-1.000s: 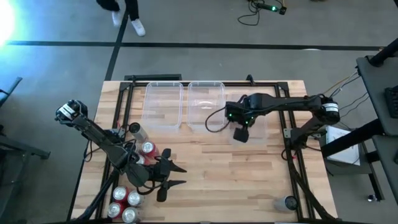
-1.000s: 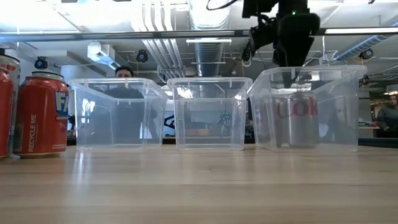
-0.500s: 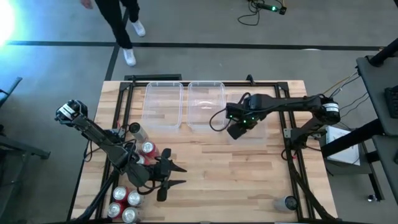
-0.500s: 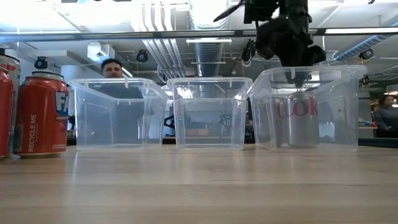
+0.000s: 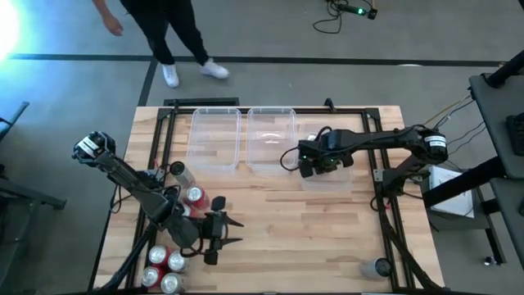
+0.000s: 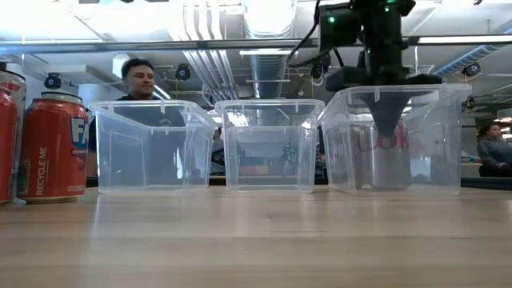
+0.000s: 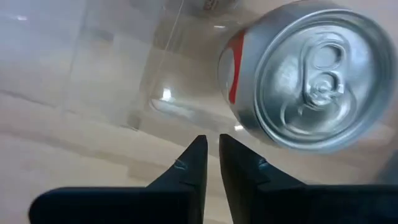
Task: Sort soda cans
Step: Adjust the red-silver soda can in the right transparent bin
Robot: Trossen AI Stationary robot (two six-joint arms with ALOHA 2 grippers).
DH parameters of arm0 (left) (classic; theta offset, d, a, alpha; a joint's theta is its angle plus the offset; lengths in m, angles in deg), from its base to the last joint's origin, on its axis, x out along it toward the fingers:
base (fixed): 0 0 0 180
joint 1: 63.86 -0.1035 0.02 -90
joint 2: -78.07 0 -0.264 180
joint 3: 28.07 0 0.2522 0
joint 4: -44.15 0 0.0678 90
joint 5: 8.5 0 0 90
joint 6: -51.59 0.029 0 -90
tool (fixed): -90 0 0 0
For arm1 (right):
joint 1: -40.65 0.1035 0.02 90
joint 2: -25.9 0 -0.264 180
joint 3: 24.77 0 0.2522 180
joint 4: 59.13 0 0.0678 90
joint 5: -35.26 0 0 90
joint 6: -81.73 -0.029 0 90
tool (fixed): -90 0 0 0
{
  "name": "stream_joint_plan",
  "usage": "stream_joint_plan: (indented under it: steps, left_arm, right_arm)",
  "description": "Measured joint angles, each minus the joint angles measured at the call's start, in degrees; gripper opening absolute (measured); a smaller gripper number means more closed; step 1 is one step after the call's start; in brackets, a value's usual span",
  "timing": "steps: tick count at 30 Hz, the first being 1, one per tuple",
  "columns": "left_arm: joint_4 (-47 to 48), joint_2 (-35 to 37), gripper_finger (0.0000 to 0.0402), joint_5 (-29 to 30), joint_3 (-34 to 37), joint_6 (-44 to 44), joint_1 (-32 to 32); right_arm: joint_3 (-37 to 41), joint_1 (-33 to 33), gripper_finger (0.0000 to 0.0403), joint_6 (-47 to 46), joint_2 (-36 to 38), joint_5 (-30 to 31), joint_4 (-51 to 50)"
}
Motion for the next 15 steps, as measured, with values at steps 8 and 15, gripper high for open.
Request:
stream_joint_plan:
  steps: [8, 15]
  left_arm:
    - [1.4, 0.0, 0.0160, -0.2, 0.0, -0.1, 1.4]
    - [2.5, 0.0, 0.0160, -0.4, 0.0, 0.0, 2.2]
  right_arm:
    - [4.9, 0.0, 0.0038, -6.9, 0.3, 0.9, 4.9]
    - [5.1, -0.3, 0.0054, -7.6, 0.3, 5.4, 5.0]
